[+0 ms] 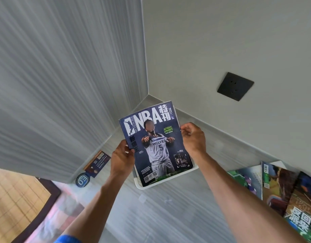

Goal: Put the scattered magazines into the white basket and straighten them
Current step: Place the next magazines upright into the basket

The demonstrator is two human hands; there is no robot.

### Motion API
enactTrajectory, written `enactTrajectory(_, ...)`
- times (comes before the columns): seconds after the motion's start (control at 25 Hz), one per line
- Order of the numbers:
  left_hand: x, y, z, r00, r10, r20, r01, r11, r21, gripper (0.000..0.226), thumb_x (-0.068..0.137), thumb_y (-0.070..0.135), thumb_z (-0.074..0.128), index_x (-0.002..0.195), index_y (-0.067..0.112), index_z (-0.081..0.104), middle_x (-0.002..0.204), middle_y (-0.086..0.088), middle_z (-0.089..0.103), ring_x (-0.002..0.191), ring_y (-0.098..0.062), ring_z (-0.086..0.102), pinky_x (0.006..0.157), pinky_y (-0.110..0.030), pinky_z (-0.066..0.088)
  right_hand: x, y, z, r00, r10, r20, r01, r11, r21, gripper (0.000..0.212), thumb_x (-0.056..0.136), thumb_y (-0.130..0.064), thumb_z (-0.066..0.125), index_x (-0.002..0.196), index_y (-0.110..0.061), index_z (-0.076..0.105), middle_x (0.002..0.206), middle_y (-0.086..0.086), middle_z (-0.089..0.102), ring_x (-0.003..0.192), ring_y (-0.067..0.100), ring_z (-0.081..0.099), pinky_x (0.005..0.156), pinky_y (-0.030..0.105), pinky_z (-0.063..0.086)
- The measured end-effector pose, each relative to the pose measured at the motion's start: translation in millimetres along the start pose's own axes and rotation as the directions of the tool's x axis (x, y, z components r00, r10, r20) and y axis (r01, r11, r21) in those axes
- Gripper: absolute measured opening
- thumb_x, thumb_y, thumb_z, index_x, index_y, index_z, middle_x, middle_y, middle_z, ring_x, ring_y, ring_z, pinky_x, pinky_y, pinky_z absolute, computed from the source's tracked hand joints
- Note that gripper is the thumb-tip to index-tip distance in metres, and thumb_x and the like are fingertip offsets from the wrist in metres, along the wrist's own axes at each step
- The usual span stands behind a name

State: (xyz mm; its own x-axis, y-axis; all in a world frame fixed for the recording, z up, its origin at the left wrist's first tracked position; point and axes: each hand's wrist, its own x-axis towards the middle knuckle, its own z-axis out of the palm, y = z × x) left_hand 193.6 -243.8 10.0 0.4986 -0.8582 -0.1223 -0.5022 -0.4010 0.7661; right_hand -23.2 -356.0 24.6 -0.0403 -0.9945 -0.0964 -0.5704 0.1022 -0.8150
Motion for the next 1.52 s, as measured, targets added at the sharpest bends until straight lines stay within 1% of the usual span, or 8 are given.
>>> enactTrajectory(0.28, 17.1, -2.1, -0.8, 0.999, -0.026, 0.028, 0.02, 0.98, 0.197, 0.01, 0.085, 0.023, 0.072, 0.095, 0.02, 0.071, 0.082, -0.001, 0.074, 0.062, -0.015, 0.061, 0.056, -0.022, 0.041, 1.3, 29.7, 2.3, 0.97, 0.126, 0.209, -0.117, 0.992, -0.055, 0.03, 0.085, -0.017, 0.064, 0.113, -0.021, 0.054, 0.112, -0.001, 0.068, 0.09, 0.015, 0.064, 0.065, 0.022, 0.048)
enactTrajectory(0.48, 21.6, 4.5, 2.4, 0.992, -0.119, -0.037, 0.122, 0.867, 0.483, 0.027, 0.086, 0.042, 0.068, 0.092, 0.015, 0.069, 0.091, -0.011, 0.074, 0.08, -0.031, 0.067, 0.068, -0.035, 0.053, -13.0, 39.6, -2.2, 0.949, 0.073, 0.306, -0.029, 0.989, -0.146, 0.047, 0.084, -0.012, 0.06, 0.129, -0.02, 0.053, 0.124, 0.004, 0.067, 0.109, 0.022, 0.065, 0.091, 0.033, 0.052)
enactTrajectory(0.72, -63.7, 30.0, 36.4, 0.969, 0.244, 0.047, -0.244, 0.97, -0.017, 0.011, 0.087, 0.032, 0.06, 0.096, 0.026, 0.062, 0.082, 0.004, 0.069, 0.068, -0.01, 0.066, 0.059, -0.025, 0.049, -107.5, 97.5, -49.9, 0.995, 0.078, 0.06, -0.08, 0.996, 0.03, 0.039, 0.087, -0.005, 0.054, 0.124, -0.019, 0.058, 0.124, 0.001, 0.066, 0.108, 0.017, 0.064, 0.091, 0.03, 0.053)
enactTrajectory(0.84, -117.8, 60.2, 91.5, 0.907, 0.333, 0.256, -0.306, 0.942, -0.139, 0.026, 0.089, 0.018, 0.065, 0.116, 0.018, 0.062, 0.105, -0.002, 0.07, 0.084, -0.014, 0.067, 0.07, -0.033, 0.055, -154.8, 155.5, -94.1, 0.972, 0.232, 0.023, -0.226, 0.961, -0.157, 0.044, 0.088, -0.007, 0.054, 0.13, -0.019, 0.055, 0.133, 0.004, 0.061, 0.118, 0.02, 0.059, 0.098, 0.034, 0.049)
enactTrajectory(0.96, -164.7, 87.8, 142.5, 0.818, 0.366, 0.443, -0.34, 0.93, -0.142, 0.037, 0.089, 0.011, 0.065, 0.125, 0.011, 0.06, 0.117, -0.006, 0.066, 0.093, -0.019, 0.063, 0.073, -0.03, 0.049, -187.9, 211.7, -156.6, 0.933, 0.35, -0.084, -0.352, 0.836, -0.42, 0.046, 0.086, -0.009, 0.056, 0.13, -0.022, 0.054, 0.128, 0.004, 0.064, 0.11, 0.025, 0.062, 0.085, 0.031, 0.049)
enactTrajectory(1.12, -199.6, 98.2, 171.6, 0.784, 0.416, 0.46, -0.382, 0.909, -0.17, 0.029, 0.086, 0.001, 0.063, 0.114, 0.009, 0.066, 0.106, -0.006, 0.07, 0.088, -0.023, 0.069, 0.069, -0.037, 0.057, -194.0, 261.8, -218.6, 0.912, 0.326, -0.25, -0.41, 0.762, -0.502, 0.046, 0.088, -0.016, 0.063, 0.133, -0.018, 0.052, 0.125, 0.006, 0.066, 0.101, 0.023, 0.068, 0.077, 0.026, 0.051)
enactTrajectory(1.32, -222.0, 89.0, 184.2, 0.801, 0.375, 0.466, -0.373, 0.922, -0.1, 0.027, 0.085, -0.003, 0.061, 0.107, 0.011, 0.069, 0.101, -0.002, 0.072, 0.085, -0.018, 0.07, 0.065, -0.04, 0.059, -185.7, 309.9, -233.1, 0.82, 0.571, -0.04, -0.455, 0.608, -0.65, 0.083, 0.091, -0.029, 0.062, 0.154, -0.012, 0.01, 0.165, 0.009, 0.0, 0.149, 0.036, 0.01, 0.118, 0.049, 0.02)
enactTrajectory(1.52, -238.9, 86.2, 200.1, 0.781, 0.263, 0.566, -0.296, 0.954, -0.034, 0.027, 0.085, 0.001, 0.06, 0.096, 0.023, 0.07, 0.094, 0.009, 0.072, 0.085, -0.008, 0.069, 0.068, -0.03, 0.056, -224.1, 296.2, -198.7, 0.899, 0.432, 0.068, -0.265, 0.662, -0.701, 0.084, 0.088, -0.018, 0.054, 0.155, -0.019, 0.003, 0.165, -0.002, -0.006, 0.15, 0.03, 0.005, 0.12, 0.054, 0.013)
